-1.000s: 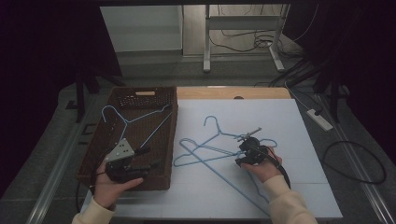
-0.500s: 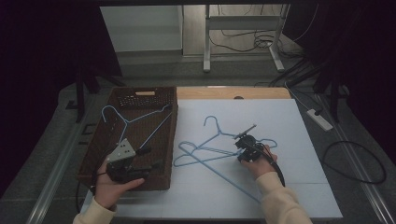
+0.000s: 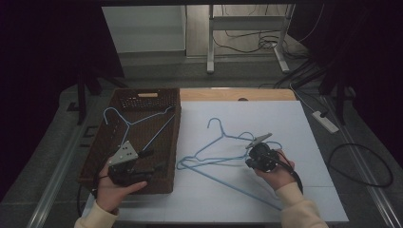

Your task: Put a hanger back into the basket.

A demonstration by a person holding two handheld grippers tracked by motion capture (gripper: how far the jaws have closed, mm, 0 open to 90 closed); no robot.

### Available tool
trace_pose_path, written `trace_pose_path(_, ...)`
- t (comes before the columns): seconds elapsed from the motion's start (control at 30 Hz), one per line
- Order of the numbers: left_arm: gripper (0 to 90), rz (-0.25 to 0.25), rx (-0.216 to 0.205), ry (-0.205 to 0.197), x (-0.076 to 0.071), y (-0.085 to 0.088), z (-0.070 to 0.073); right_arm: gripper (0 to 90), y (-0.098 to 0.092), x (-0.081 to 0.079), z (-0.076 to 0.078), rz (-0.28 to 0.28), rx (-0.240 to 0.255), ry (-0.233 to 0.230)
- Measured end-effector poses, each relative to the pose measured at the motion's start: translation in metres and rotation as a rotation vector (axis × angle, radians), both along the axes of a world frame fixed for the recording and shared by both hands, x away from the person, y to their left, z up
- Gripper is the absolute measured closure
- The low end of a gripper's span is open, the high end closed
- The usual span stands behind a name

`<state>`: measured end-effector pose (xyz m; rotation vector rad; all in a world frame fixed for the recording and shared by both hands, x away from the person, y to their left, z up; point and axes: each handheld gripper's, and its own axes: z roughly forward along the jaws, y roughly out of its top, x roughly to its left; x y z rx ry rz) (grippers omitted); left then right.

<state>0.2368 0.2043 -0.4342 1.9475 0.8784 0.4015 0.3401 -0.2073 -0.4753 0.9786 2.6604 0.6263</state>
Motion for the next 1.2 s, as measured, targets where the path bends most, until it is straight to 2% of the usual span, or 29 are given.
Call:
trace_pose_path(0.1,37.0,-0.001,0.0,0.0,0.0,-0.001,0.001,87.9,-0.011,-0.009,0.006,0.05,0.028,-0.039)
trace_pose_path(0.23,37.0,-0.006,0.004,0.0,0.0,-0.005,0.002,87.9,-0.021,-0.016,0.006,0.087,0.047,-0.052)
trace_pose_path(0.83,36.9,-0.041,0.013,0.007,0.001,-0.019,0.005,87.8,-0.034,-0.03,0.015,0.187,0.146,-0.093)
trace_pose_path(1.2,36.7,-0.085,0.029,0.005,0.005,-0.036,0.009,87.9,-0.037,-0.034,0.017,0.219,0.184,-0.108)
